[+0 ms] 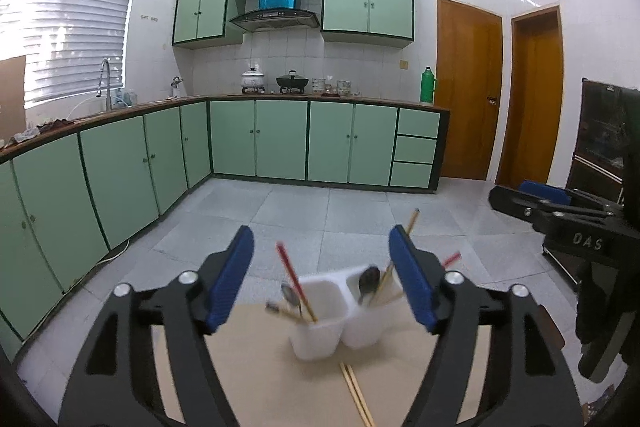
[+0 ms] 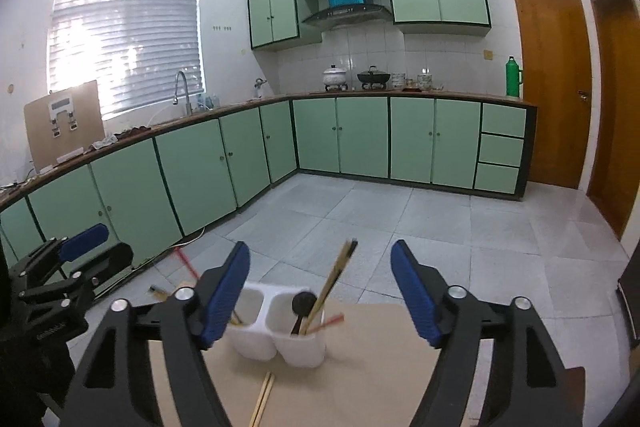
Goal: Organize utensils
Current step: 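Open both grippers to release the chopsticks into the holder, then move both open grippers back to the last two red-patterned chopsticks, then grasp a red-patterned chopstick with the right gripper while the left gripper grasps the other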
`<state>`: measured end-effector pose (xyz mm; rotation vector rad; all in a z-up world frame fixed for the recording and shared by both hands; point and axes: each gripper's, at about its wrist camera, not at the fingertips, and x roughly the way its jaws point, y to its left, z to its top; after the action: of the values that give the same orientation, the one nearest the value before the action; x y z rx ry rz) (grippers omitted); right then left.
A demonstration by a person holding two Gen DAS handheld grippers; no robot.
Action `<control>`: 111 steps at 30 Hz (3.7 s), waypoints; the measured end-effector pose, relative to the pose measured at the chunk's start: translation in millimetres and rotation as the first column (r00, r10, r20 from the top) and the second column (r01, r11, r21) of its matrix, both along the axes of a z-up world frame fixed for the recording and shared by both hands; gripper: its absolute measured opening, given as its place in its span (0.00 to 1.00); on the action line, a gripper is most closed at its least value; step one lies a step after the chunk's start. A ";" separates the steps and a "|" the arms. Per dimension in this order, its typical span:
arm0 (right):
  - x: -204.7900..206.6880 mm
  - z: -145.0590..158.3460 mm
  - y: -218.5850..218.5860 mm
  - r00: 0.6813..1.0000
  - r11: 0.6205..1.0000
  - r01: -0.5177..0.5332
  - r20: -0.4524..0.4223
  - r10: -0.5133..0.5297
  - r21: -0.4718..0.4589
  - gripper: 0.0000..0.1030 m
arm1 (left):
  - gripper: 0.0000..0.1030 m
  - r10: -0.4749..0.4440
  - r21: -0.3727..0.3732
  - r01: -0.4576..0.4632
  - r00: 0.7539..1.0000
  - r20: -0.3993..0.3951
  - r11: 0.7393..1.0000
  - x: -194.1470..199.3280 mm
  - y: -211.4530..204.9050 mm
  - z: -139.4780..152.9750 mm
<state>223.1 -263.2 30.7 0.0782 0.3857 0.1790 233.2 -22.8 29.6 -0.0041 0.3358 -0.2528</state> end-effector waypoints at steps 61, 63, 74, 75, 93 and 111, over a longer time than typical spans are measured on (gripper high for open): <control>-134.4 -242.0 87.3 0.889 0.995 -0.079 -0.455 0.042 -0.063 0.19 | 0.86 0.147 0.109 -0.108 0.877 -0.458 0.988 -121.1 48.9 -220.1; -137.0 -241.4 81.5 0.889 0.997 -0.076 -0.455 0.056 -0.026 0.20 | 0.86 0.145 0.110 -0.106 0.877 -0.458 0.988 -121.4 47.9 -220.4; -131.3 -243.6 93.9 0.884 0.994 -0.100 -0.462 0.067 -0.046 0.22 | 0.86 0.141 0.111 -0.101 0.876 -0.461 0.989 -123.7 46.3 -220.7; -130.5 -243.6 95.3 0.884 0.993 -0.101 -0.462 0.066 -0.053 0.22 | 0.86 0.141 0.110 -0.101 0.876 -0.462 0.989 -123.5 46.0 -221.0; -139.4 -242.3 44.0 0.889 0.999 0.027 -0.455 -0.041 -0.038 0.06 | 0.86 0.062 0.087 -0.023 0.874 -0.481 0.996 -122.3 4.6 -223.7; -138.4 -237.6 12.4 0.901 0.998 0.059 -0.430 -0.052 0.004 0.06 | 0.61 0.047 0.119 0.019 0.848 -0.528 0.993 -105.0 -46.1 -235.5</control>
<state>84.7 -250.8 -206.9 0.1469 0.8240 0.1067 128.2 -68.9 -205.9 0.0433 0.9069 -0.2134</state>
